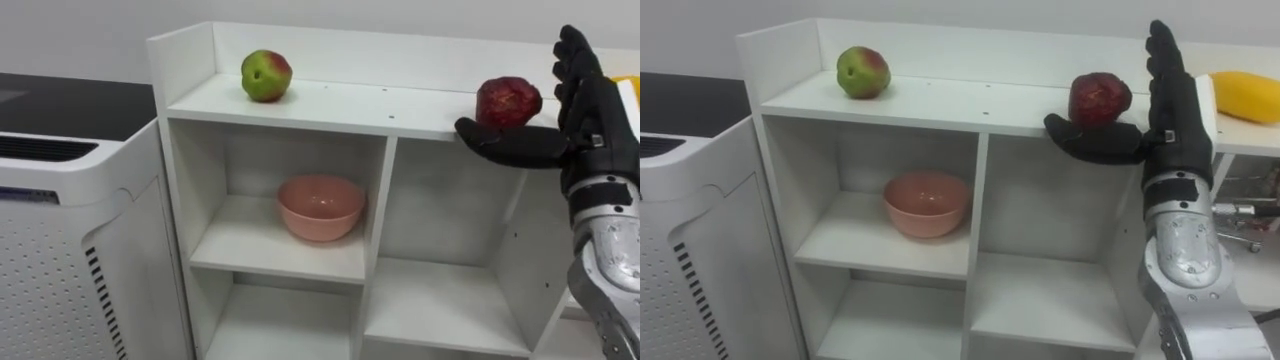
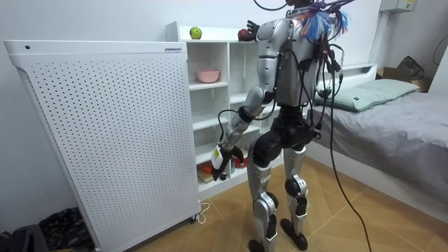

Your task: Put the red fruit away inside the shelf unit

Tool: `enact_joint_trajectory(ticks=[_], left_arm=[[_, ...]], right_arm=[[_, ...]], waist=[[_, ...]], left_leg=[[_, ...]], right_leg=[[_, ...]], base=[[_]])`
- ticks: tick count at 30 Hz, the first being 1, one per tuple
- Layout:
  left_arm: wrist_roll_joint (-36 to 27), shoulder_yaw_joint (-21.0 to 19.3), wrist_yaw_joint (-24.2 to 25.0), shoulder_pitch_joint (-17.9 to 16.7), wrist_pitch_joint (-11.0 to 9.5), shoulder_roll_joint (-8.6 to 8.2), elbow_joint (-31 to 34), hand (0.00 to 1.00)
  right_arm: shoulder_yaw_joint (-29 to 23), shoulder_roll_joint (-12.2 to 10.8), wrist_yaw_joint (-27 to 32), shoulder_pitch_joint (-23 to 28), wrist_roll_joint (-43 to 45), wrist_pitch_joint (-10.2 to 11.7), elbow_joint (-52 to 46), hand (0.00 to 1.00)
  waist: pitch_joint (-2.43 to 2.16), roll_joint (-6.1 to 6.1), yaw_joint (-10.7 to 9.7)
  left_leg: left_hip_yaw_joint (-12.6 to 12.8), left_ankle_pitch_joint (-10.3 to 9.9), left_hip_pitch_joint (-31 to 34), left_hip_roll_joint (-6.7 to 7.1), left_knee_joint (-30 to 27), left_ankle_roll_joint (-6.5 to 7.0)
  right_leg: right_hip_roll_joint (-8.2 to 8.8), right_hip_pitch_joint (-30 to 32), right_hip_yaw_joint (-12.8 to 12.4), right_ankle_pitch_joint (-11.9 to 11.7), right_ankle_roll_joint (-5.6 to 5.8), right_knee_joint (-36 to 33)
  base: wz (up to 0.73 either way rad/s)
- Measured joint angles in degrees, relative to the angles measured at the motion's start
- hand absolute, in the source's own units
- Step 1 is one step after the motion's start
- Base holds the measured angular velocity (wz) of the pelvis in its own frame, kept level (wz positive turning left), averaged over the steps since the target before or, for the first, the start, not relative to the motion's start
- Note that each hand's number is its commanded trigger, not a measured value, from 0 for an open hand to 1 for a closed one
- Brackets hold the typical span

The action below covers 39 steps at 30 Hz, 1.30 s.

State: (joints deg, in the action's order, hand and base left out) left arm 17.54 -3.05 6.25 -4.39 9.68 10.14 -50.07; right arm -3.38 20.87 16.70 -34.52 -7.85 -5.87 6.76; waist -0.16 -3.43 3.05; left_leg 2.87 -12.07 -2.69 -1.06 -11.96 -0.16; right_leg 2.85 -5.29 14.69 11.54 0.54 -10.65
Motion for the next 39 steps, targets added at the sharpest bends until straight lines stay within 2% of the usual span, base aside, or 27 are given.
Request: enact_joint_trajectory(ticks=[3, 4, 5, 6, 16, 19, 30, 35, 39], left_arm=[[0.2, 0.0, 0.7, 0.0, 0.5, 0.0, 0.1, 0.0], [0.2, 0.0, 0.9, 0.0, 0.6, -0.01, 0.3, 0.0], [0.1, 0.0, 0.9, 0.0, 0.7, 0.0, 0.5, 0.0], [0.1, 0.0, 1.0, 0.0, 0.8, 0.0, 0.9, 0.0], [0.1, 0.0, 1.8, 0.7, 1.7, -0.01, 1.7, 0.0], [0.1, 0.0, 1.8, 1.3, 1.8, -0.01, 1.7, 0.0], [-0.5, 0.0, 1.9, 1.9, 1.8, 0.0, 1.6, 0.0], [-1.2, -0.1, 1.9, 1.9, 1.7, 0.01, 1.6, 0.0], [-1.2, -0.2, 1.9, 2.0, 0.6, 0.03, -0.2, 0.0]], right_arm=[[0.0, 0.0, -0.7, 0.0, 0.4, 0.0, 0.4, 0.0], [0.0, 0.0, -0.8, 0.0, 1.0, 0.1, 1.1, 0.18], [-0.1, 0.0, -0.8, 0.0, 1.2, 0.0, 1.2, 0.76], [-0.1, 0.0, -1.1, -0.1, 1.4, 0.0, 1.3, 1.0], [-0.1, 0.1, -2.5, -0.5, 1.5, 0.0, 2.0, 1.0], [-0.1, 0.1, -2.6, -1.0, 1.5, 0.0, 2.3, 1.0], [0.1, 0.2, -2.5, -1.1, 3.0, 0.0, 2.2, 1.0], [0.2, 0.2, -2.5, -1.1, 1.0, -0.1, 1.4, 1.0], [0.6, 0.2, -4.2, -0.6, -1.1, -0.3, -1.5, 1.0]], waist=[[0.0, 0.04, -0.1], [-0.01, 0.03, -0.1], [-0.01, 0.03, 0.0], [-0.01, 0.03, -0.1], [0.03, 0.12, 0.1], [0.2, 0.39, 0.1], [0.2, 0.61, 0.5], [0.16, 0.62, 0.3], [-0.15, 1.14, 0.3]], left_leg=[[-0.1, 0.0, -0.1, 0.01, 0.0, 0.0], [-0.1, 0.0, -0.3, 0.02, 0.0, 0.0], [-0.1, 0.0, -0.3, 0.02, 0.0, 0.0], [-0.1, 0.0, -0.3, 0.02, 0.0, 0.01], [-0.3, 0.0, -0.2, 0.02, -0.3, 0.01], [-0.3, 0.0, -0.2, 0.02, -0.3, 0.01], [0.0, 0.0, -0.9, 0.02, 0.1, 0.01], [0.2, 0.0, -0.7, -0.03, 0.1, 0.01], [0.3, 0.0, -0.8, -0.03, 0.1, 0.01]], right_leg=[[0.0, 0.0, 0.0, 0.0, 0.0, 0.0], [0.0, -0.2, 0.0, 0.0, 0.0, 0.0], [0.0, -0.3, 0.0, 0.0, 0.0, 0.0], [0.0, -0.3, 0.0, 0.0, 0.0, 0.0], [0.02, -0.3, 0.2, 0.0, -0.01, -0.1], [0.02, -0.4, 0.2, 0.0, -0.02, -0.1], [-0.07, -0.6, -0.4, 0.0, -0.02, 0.0], [-0.08, -0.3, -0.6, 0.0, -0.02, -0.1], [-0.07, -0.3, -0.7, -0.1, -0.04, -0.1]], base=[[0.0], [0.0], [0.0], [0.0], [0.0], [0.0], [-0.01], [-0.02], [0.0]])
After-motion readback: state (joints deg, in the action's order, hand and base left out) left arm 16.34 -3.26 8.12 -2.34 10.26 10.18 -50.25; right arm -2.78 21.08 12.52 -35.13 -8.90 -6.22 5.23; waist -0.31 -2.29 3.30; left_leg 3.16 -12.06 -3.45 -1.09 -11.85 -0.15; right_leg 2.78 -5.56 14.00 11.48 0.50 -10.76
